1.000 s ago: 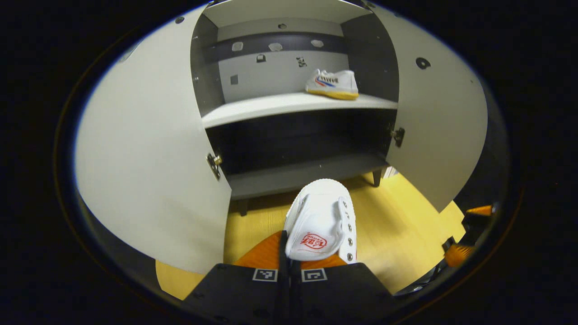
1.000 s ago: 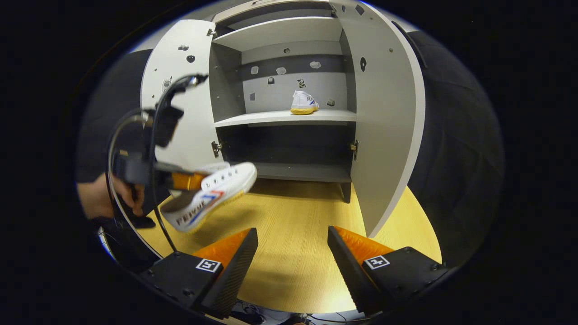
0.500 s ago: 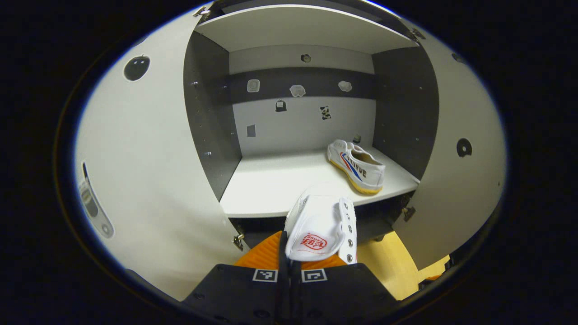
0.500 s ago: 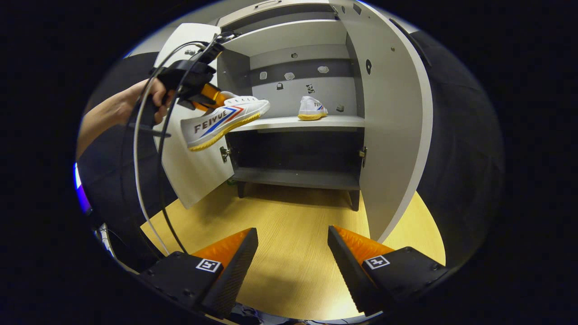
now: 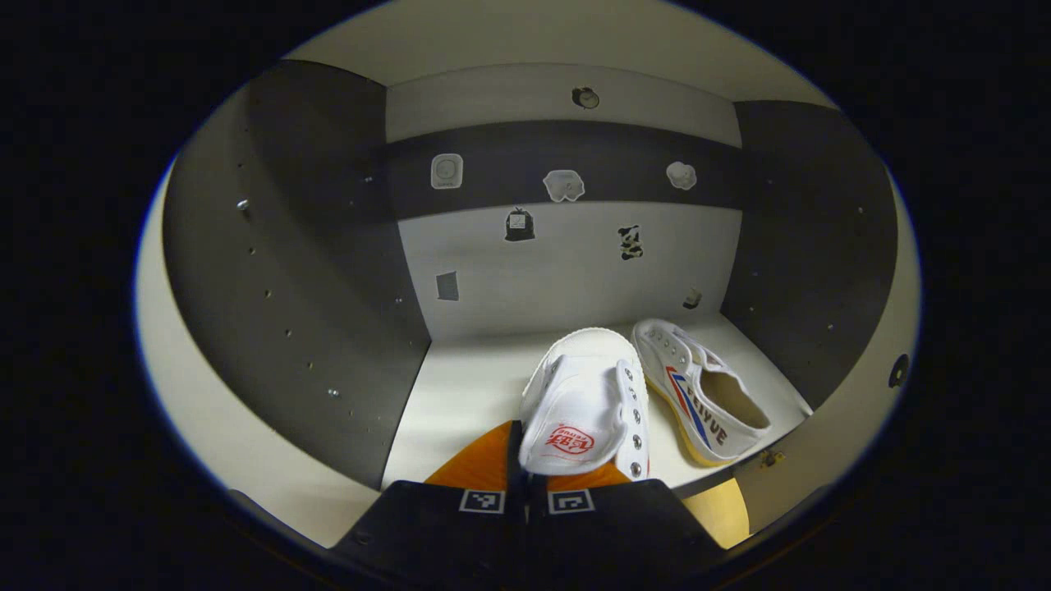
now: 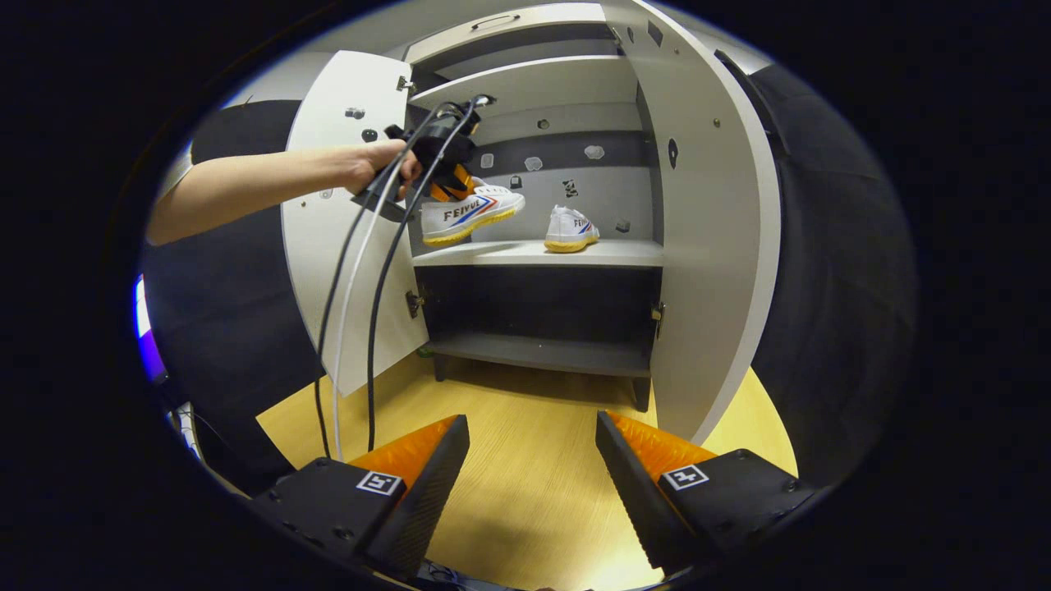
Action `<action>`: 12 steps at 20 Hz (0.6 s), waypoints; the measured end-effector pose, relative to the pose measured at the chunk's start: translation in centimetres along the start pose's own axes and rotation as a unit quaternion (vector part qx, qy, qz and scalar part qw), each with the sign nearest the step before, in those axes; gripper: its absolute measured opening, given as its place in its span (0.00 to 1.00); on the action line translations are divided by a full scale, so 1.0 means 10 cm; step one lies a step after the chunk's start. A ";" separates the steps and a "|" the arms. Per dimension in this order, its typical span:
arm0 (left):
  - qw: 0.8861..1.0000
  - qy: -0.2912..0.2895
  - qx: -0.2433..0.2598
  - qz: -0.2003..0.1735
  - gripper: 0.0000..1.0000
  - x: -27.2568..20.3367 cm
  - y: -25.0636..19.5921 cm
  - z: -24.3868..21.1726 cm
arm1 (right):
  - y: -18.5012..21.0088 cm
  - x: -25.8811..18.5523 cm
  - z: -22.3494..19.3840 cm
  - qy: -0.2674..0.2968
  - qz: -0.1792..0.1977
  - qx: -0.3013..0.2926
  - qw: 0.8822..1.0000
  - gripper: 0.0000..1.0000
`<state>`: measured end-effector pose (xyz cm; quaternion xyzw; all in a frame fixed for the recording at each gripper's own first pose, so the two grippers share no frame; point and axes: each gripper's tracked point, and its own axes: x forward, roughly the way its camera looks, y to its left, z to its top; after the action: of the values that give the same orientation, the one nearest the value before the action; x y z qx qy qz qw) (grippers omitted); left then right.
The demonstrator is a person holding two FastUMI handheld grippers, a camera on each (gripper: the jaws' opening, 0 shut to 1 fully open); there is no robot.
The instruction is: Grab one shoe with the right hand and put it into the shoe cabinet, grab the other shoe with the left hand and put it into the shoe cabinet; then close the right door with the right hand and the left door with the left hand.
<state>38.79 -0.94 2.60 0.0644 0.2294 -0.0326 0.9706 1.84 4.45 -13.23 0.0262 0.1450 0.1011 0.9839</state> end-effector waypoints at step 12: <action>0.995 0.061 0.074 0.033 0.05 1.17 -0.04 0.09 | -0.05 0.10 -0.04 -0.005 -0.016 -0.026 1.000 0.99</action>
<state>49.57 -1.90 -1.96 0.1456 0.2832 -0.0140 0.9479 2.75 4.13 -13.88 -0.0011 0.1376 0.0889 0.9865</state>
